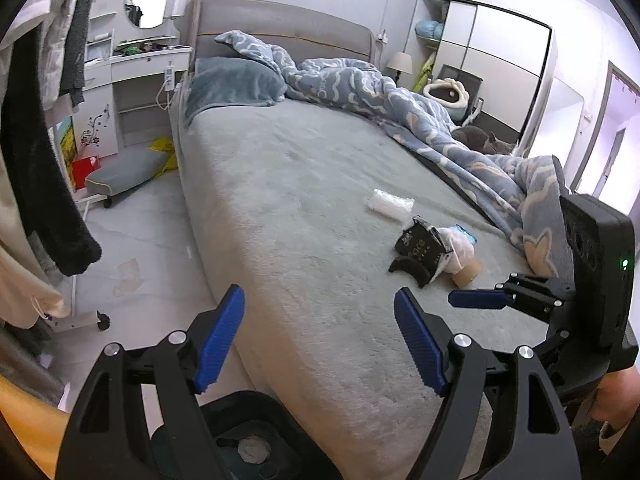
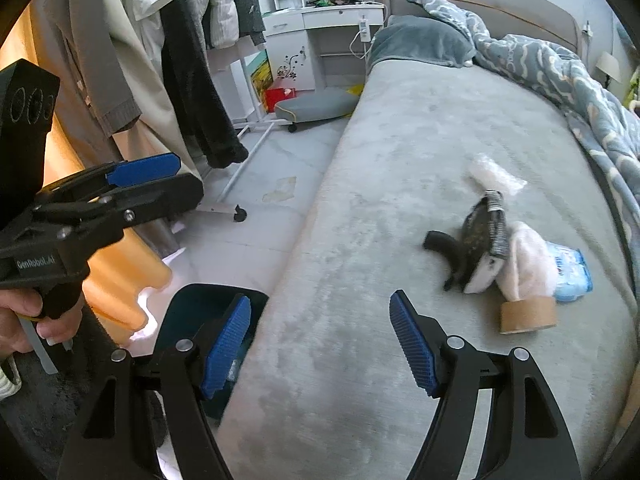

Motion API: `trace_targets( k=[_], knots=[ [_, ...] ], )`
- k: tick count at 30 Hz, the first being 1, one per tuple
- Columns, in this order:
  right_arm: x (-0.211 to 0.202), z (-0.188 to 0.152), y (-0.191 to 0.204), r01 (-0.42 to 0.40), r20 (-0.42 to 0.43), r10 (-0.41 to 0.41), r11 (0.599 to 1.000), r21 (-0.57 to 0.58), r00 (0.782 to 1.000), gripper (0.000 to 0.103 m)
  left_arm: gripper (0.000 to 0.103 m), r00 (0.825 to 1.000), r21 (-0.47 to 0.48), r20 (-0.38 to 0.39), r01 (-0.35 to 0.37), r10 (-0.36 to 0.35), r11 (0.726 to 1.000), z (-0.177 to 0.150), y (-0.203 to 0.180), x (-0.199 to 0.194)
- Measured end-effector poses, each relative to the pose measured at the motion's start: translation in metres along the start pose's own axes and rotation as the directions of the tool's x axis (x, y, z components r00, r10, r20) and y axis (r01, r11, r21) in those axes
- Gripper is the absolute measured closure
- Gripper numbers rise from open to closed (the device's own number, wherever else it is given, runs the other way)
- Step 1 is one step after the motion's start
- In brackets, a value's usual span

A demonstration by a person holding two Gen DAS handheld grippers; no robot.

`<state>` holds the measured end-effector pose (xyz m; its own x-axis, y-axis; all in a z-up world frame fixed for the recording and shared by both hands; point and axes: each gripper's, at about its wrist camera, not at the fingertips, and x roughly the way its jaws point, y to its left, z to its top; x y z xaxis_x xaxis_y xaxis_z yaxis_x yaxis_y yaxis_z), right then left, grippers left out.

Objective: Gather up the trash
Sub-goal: 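Move both tools from the bin back over the bed toward the trash, then grasp the brown kraft tape roll on the bed with the right tool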

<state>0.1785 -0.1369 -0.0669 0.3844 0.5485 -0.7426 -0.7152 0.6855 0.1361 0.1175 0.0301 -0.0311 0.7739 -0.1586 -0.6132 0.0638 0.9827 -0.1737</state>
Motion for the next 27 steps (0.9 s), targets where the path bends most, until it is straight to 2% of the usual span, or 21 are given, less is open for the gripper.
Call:
trace_targets(
  k=[5, 10, 17, 27],
  knots=[
    [-0.006, 0.000, -0.012, -0.018, 0.020, 0.018, 0.999, 0.042, 1.000, 0.030, 0.024, 1.000, -0.023, -0.013, 0.015, -0.015, 1.000, 0.001, -0.001, 0.012],
    [-0.013, 0.001, -0.016, -0.001, 0.038, -0.001, 0.999, 0.035, 0.999, 0.030, 0.023, 0.999, -0.045, -0.027, 0.024, -0.026, 0.999, 0.003, 0.000, 0.023],
    [-0.025, -0.001, -0.036, 0.023, 0.074, -0.029, 0.996, 0.083, 0.997, 0.028, 0.022, 0.999, 0.004, -0.038, 0.022, -0.021, 1.000, 0.005, -0.012, 0.036],
    [-0.033, -0.013, -0.071, 0.076, 0.084, -0.089, 0.986, 0.147, 0.992, 0.028, 0.022, 0.998, -0.001, -0.044, 0.049, -0.049, 0.999, 0.012, -0.023, 0.058]
  ],
)
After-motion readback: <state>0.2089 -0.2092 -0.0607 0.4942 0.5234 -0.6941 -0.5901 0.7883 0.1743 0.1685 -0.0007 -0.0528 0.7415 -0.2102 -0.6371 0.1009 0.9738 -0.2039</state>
